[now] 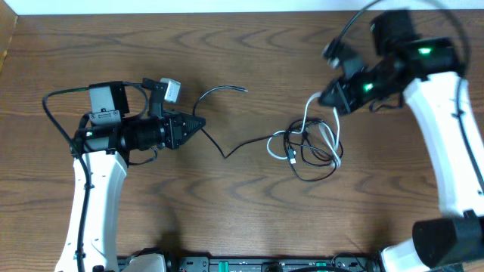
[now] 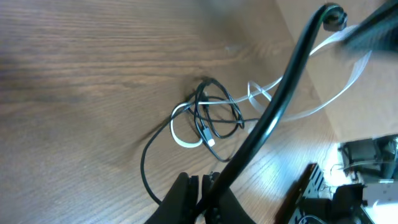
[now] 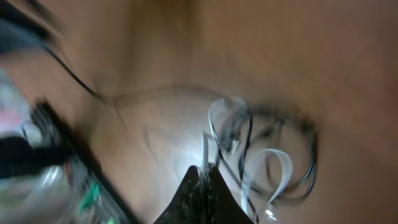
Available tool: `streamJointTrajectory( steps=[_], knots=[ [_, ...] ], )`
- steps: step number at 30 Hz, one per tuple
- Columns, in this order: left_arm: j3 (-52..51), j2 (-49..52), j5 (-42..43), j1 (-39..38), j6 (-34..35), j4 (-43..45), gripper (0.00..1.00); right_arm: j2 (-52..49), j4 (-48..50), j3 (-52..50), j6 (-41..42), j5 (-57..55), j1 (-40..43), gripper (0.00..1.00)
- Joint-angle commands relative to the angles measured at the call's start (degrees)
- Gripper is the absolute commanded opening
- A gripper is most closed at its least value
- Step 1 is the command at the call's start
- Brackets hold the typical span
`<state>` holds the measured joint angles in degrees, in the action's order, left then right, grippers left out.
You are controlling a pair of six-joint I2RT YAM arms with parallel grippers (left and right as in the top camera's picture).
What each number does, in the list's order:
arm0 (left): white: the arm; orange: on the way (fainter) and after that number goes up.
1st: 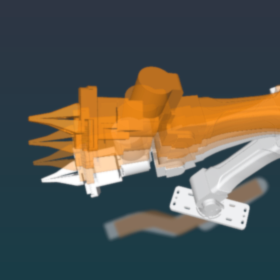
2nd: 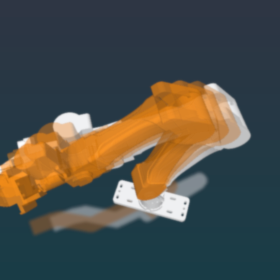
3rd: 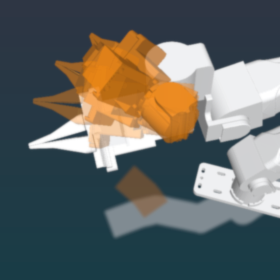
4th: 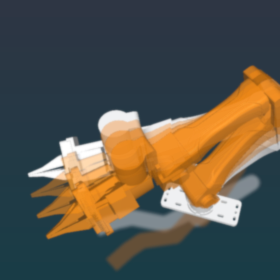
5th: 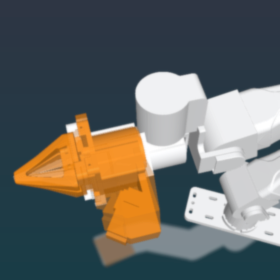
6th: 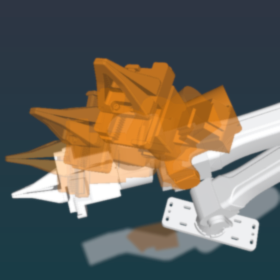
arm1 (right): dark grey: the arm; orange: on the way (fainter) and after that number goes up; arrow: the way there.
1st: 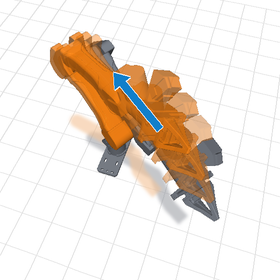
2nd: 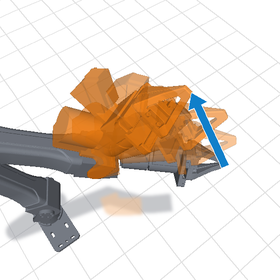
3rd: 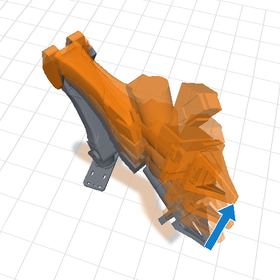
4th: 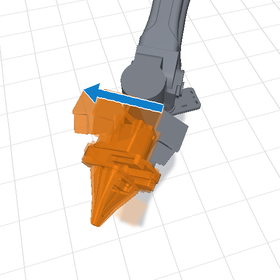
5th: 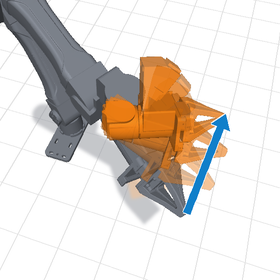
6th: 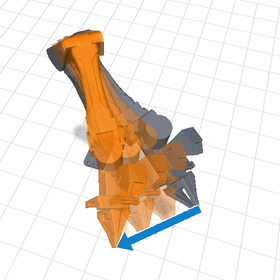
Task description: Untangle cables
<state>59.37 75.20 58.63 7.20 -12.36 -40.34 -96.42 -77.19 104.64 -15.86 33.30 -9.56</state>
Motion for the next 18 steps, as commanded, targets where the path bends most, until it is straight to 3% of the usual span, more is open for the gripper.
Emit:
streamJointTrajectory(
  steps=[1,6,18],
  knots=[
    [-0.2,-0.5,1.4,-1.6,-1.2,-0.1,0.22,3.4,-0.5,10.2,5.5,2.9,-0.2,0.01],
    [-0.2,-0.5,1.4,-4.7,-1.2,0.8,0.43,3.6,-1.2,19.5,7.7,2.8,-0.2,0.01],
    [-0.2,0.1,1.3,-13.7,-1.1,7.7,0.44,3.6,-3.1,33.1,12.3,-1.7,3.8,0.01]
  ],
)
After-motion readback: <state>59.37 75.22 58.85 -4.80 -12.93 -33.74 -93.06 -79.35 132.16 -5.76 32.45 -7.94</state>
